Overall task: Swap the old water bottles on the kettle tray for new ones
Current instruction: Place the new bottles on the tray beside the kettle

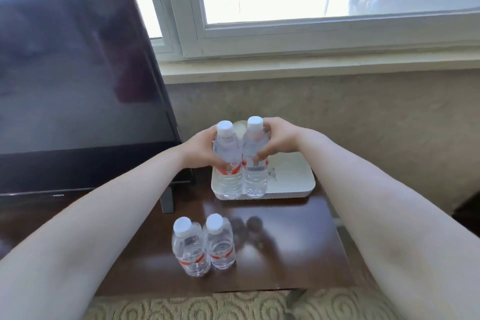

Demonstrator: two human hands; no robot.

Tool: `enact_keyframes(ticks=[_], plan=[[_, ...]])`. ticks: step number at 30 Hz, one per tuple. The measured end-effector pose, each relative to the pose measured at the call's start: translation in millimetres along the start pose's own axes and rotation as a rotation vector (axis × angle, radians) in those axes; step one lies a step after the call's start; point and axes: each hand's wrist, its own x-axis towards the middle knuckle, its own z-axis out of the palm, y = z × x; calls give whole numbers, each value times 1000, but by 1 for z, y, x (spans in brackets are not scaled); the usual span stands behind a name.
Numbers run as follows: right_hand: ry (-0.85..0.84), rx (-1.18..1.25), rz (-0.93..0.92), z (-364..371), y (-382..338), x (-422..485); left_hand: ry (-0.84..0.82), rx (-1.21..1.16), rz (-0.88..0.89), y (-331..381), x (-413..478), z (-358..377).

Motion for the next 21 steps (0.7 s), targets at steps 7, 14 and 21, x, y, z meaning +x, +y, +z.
enact_keyframes(ticks=[7,14,21], plan=[[78,28,25,-59,52,-6,16,49,24,46,66,36],[133,24,117,-84,119,7,-12,100,23,43,129,81],[113,66,135,-88,160,32,5,142,13,16,175,106]])
